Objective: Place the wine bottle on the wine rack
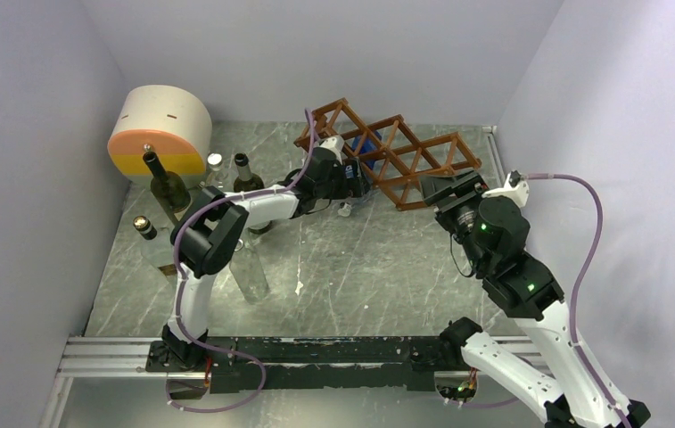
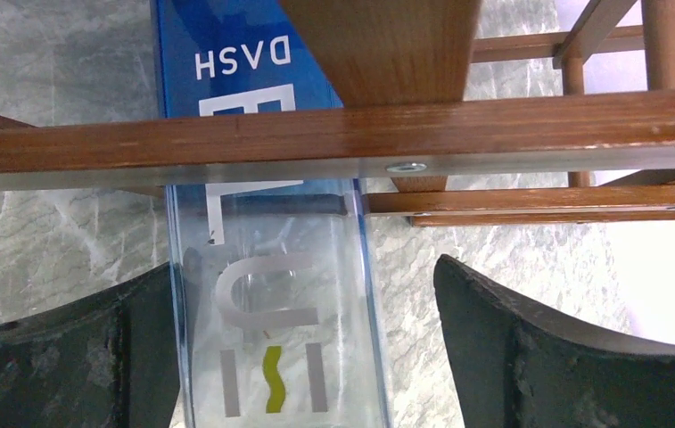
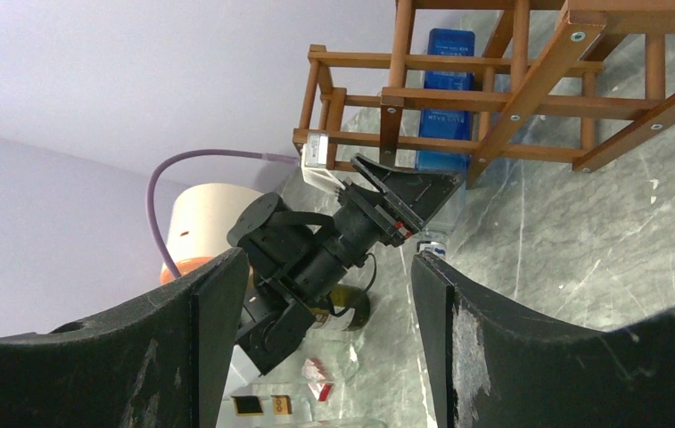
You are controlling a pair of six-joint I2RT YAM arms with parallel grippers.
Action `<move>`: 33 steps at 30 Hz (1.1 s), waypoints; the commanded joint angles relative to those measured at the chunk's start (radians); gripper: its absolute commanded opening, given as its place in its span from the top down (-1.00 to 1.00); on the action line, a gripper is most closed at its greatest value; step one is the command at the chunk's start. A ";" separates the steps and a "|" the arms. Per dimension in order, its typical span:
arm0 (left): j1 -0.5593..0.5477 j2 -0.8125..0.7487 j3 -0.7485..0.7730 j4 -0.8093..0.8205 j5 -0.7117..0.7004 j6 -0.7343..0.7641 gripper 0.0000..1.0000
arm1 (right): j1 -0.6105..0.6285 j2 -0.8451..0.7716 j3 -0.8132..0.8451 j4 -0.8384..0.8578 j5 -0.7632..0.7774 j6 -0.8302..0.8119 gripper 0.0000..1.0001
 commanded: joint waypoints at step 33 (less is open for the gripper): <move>0.015 -0.659 -0.038 -0.518 -0.178 0.347 -0.99 | 0.001 0.109 0.041 0.051 -0.106 -0.366 -0.75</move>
